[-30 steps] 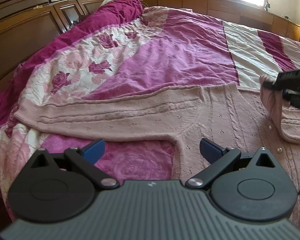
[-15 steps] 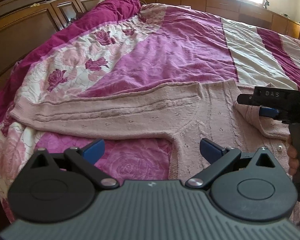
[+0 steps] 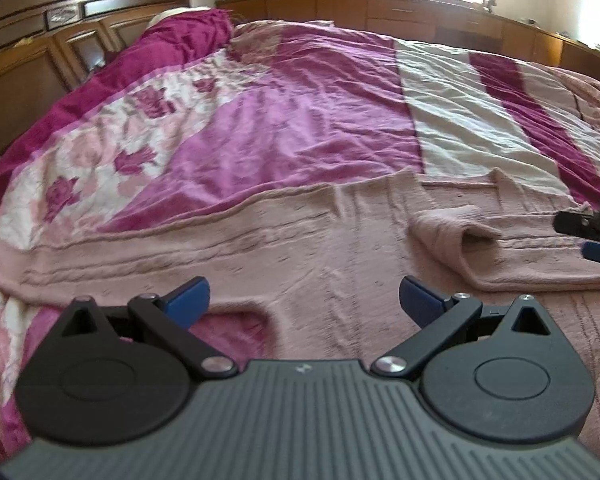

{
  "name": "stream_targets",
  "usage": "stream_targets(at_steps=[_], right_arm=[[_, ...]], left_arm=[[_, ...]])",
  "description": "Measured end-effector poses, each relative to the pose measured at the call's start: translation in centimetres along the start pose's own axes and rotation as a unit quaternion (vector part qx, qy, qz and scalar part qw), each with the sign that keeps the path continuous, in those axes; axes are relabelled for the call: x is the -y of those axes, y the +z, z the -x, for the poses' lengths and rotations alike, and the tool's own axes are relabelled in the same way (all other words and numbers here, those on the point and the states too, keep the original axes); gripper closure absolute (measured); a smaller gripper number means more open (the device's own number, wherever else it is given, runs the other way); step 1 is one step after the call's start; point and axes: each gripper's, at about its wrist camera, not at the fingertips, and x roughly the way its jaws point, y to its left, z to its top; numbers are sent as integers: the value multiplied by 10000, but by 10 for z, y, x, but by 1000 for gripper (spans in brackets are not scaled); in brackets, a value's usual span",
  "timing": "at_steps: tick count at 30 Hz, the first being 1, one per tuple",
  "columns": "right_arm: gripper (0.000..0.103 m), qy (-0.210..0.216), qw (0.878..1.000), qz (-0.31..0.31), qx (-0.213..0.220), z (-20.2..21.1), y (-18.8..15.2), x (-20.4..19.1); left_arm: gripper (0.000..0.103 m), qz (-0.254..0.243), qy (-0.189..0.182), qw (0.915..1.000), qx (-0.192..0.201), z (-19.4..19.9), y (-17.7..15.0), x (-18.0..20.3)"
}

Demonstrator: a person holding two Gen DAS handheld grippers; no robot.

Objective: Fold small clothes

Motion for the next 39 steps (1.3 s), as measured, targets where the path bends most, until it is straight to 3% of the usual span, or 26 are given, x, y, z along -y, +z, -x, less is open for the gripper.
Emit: stream_targets(at_steps=[9, 24, 30, 35, 39], right_arm=[[20, -848, 9959, -119, 280, 17, -6, 54], [19, -1103, 9932, 202, 299, -17, -34, 67], [16, -1257, 9900, 416, 487, -23, -46, 63], [9, -1345, 9869, 704, 541, -30, -53, 55], [8, -1354, 9862, 748, 583, -31, -55, 56]], left_arm=[[0, -334, -262, 9991, 57, -20, 9, 40], [1, -815, -389, 9959, 59, -64, 11, 91], [12, -1084, -494, 9926, 227, -80, 14, 114], [15, -1624, -512, 9844, 441, -90, 12, 138], [26, -2014, -498, 9773, 433, -104, 7, 154]])
